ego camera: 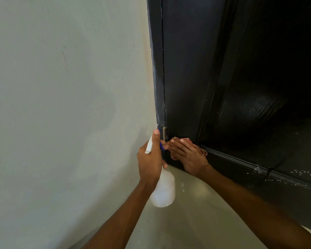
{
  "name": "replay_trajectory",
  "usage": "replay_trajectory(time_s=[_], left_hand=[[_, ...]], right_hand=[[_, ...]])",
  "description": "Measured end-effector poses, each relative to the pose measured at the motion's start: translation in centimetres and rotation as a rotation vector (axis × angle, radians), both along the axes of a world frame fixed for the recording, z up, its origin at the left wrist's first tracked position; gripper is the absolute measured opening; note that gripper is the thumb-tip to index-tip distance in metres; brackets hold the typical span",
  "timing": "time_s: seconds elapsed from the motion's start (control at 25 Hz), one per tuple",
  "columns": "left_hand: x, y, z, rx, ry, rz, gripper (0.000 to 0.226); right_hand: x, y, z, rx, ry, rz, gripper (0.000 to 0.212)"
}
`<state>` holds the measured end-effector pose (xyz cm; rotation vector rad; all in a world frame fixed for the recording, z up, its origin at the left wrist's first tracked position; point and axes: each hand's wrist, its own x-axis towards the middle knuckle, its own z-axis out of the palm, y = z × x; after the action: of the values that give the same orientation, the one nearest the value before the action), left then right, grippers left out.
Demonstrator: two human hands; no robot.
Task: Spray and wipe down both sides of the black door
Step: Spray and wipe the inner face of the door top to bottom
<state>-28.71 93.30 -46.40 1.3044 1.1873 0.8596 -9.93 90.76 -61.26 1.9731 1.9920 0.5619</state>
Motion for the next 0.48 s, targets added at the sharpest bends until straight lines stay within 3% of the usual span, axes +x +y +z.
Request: replay_trajectory(time_s=[0.24, 0.48], left_hand=[[-0.4, 0.6, 1.1, -0.026, -0.040, 0.002, 0.061], [0.3, 0.7, 1.0, -0.041, -0.067, -0.052, 0.070]], right_hand=[[0.8, -0.7, 6.9, 0.418, 0.025, -0.100, 0.068], [1.7, -4.6, 6.4, 0.617, 0.052, -0.188, 0.069]])
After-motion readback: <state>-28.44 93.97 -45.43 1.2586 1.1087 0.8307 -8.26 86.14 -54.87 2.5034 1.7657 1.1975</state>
